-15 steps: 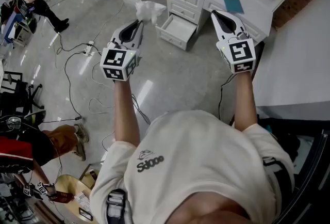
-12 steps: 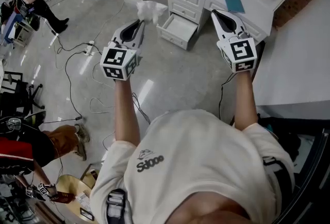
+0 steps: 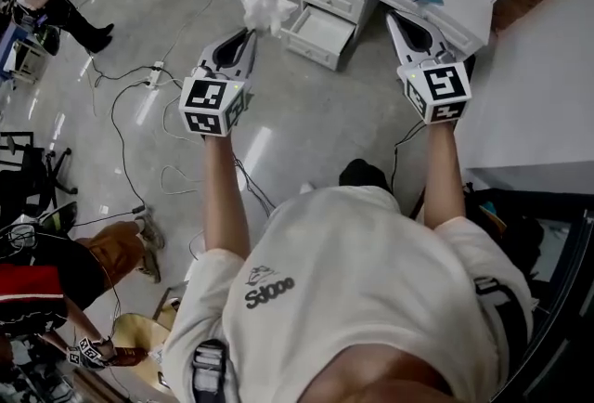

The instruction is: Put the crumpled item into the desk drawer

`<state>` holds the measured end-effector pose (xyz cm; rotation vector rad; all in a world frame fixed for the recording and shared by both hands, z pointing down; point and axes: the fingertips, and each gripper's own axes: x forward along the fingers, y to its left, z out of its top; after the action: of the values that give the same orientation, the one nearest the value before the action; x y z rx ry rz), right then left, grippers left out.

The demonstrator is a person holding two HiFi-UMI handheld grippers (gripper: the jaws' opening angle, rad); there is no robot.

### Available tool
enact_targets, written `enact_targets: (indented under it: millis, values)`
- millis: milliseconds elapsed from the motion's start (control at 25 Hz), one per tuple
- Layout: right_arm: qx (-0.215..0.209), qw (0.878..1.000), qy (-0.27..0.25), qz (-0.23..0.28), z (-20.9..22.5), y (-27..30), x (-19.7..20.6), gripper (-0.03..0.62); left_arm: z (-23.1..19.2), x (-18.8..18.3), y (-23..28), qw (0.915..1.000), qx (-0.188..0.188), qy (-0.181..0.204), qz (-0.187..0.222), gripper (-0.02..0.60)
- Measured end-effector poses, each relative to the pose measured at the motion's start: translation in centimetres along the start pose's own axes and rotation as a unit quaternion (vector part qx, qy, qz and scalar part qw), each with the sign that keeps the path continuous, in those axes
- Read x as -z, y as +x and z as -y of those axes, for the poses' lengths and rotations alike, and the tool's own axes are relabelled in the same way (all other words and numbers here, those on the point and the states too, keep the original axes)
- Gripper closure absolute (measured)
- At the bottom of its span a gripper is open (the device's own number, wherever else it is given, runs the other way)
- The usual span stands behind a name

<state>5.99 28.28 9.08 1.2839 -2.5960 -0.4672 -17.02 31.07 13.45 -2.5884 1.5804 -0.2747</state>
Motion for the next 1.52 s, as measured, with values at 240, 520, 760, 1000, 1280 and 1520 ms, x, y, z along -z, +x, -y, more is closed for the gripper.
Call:
enact_targets:
  millis: [240, 520, 760, 1000, 1280, 1520]
  values:
    - [-0.020, 1.000, -0.005, -0.012, -0.9, 1.8, 0.6, 0.589, -1.1, 1.2, 0.4, 0.9998, -0.009, 0.015, -0.006, 0.546]
    - [-0.024, 0.999, 0.023, 0.009, 2.2, 5.9, 2.0, 0.589, -3.3, 2.2, 4.2, 0.9994, -0.022, 0.016, -0.022, 0.546]
    - [-0.032, 0.999, 0.026, 0.019, 8.0, 12.2, 3.8, 0.589, -6.9, 1.4, 11.9, 0.9992, -0.036, 0.010, -0.018, 0.546]
    - [-0.041, 0.998, 0.053, 0.012, 16.0, 17.8, 7.3, 0.589, -7.7, -0.6, 21.2, 0.9991, -0.039, 0.014, 0.007, 0.545]
    - [-0.055, 0.998, 0.042, -0.010, 23.1, 23.4, 12.0, 0.589, -8.6, -0.2, 30.7, 0.9984, -0.052, 0.008, -0.024, 0.545]
    - [-0.065, 0.997, 0.043, -0.025, 26.6, 26.3, 15.1, 0.588, -9.0, 0.2, 35.7, 0.9970, -0.066, 0.001, -0.040, 0.545]
